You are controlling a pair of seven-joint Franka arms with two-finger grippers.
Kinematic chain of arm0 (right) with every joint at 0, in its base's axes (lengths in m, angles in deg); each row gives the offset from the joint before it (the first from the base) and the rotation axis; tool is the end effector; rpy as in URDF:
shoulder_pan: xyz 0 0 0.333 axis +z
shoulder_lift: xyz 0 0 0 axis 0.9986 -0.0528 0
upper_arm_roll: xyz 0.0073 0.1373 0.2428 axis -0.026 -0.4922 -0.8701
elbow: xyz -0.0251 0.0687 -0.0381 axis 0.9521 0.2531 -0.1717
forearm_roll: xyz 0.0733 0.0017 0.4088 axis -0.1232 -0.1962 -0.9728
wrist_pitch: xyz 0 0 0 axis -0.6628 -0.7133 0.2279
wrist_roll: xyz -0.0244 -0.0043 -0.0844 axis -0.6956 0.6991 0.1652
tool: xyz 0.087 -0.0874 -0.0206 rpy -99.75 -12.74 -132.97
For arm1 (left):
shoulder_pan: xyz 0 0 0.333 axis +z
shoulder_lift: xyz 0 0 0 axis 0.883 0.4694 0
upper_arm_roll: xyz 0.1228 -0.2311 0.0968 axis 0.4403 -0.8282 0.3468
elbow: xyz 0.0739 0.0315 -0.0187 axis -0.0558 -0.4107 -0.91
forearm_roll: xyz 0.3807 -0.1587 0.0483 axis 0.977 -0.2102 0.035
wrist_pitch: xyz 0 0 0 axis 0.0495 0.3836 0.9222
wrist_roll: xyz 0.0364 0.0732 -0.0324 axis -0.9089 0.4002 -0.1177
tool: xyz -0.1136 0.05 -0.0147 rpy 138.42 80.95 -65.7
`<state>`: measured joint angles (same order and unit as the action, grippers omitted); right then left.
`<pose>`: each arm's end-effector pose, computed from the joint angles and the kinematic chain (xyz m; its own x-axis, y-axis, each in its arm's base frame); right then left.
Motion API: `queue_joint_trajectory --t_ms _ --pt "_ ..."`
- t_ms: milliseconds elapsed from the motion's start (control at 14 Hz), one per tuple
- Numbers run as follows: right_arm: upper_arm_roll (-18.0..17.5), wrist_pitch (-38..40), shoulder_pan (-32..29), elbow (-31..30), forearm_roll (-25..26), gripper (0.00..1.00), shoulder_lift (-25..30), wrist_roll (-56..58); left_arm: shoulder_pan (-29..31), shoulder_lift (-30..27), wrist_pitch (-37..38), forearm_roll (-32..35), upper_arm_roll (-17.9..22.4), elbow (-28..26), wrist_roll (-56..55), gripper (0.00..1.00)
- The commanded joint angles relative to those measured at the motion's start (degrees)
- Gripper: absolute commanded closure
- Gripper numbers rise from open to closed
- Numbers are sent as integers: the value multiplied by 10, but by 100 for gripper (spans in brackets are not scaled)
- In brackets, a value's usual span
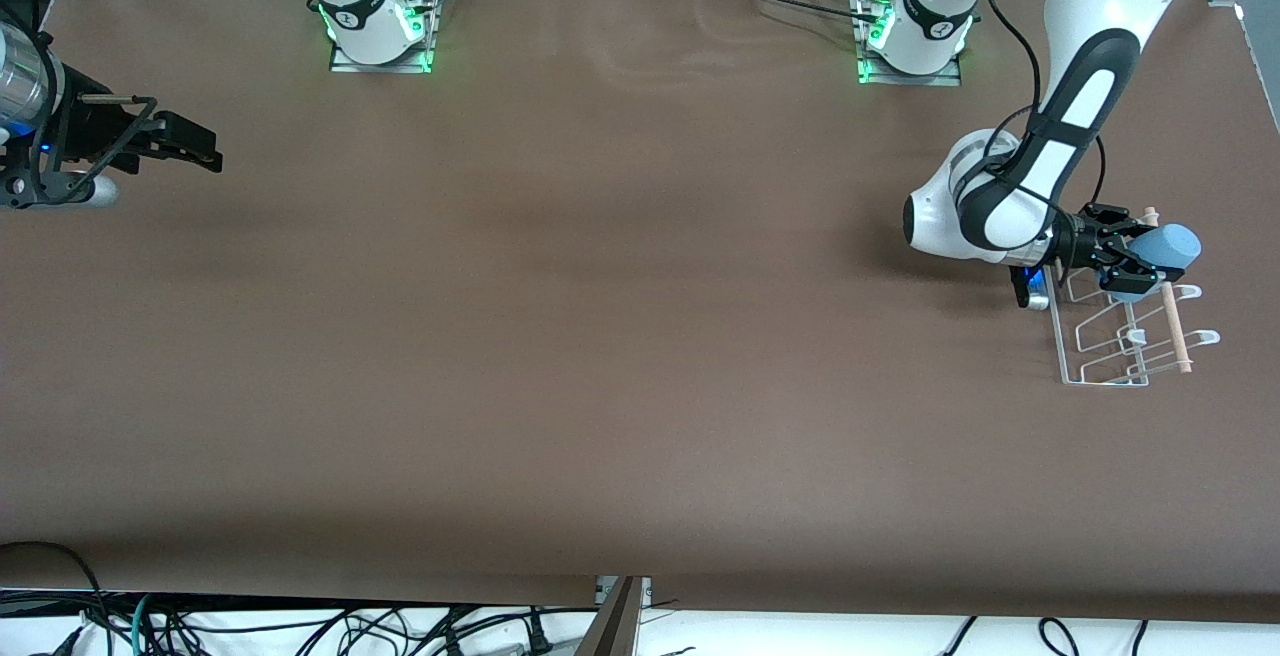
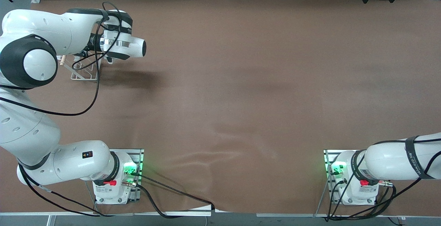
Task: Transfer cup to left arm and place on rack
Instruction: 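Lower the cup onto a rack peg with the left gripper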
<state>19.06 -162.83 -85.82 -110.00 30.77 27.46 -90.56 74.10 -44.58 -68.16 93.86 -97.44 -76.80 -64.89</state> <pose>0.5723 0.0267 0.5325 0.9896 0.0268 -0.1414 0.0250 -0.9996 -0.0149 0.5023 0.0466 0.1614 0.3234 -0.0139 -0.9461 -0.9358 0.1434 -0.3220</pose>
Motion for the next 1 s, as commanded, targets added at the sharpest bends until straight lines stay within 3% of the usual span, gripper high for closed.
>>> queue_joint_trajectory --t_ms 0,214,357,429,500,929 --pt "-12 -14 -3 15 3 1 -8 0 6 7 -2 26 -1 -5 -13 100" --pt "-9 -17 -3 16 1 1 -12 4 12 15 -2 32 -1 -3 -17 100" --pt "-10 -18 -1 16 5 1 -16 -1 13 21 -2 46 -1 -4 -30 80" --pt "-10 -18 -1 16 6 1 -19 -1 13 26 1 46 0 -3 -33 22" --pt "-8 -18 -3 16 6 1 -24 -1 13 28 0 47 0 -2 -40 0" --pt "-7 -24 -4 28 1 1 -27 4 29 24 -3 48 -3 12 -50 0"
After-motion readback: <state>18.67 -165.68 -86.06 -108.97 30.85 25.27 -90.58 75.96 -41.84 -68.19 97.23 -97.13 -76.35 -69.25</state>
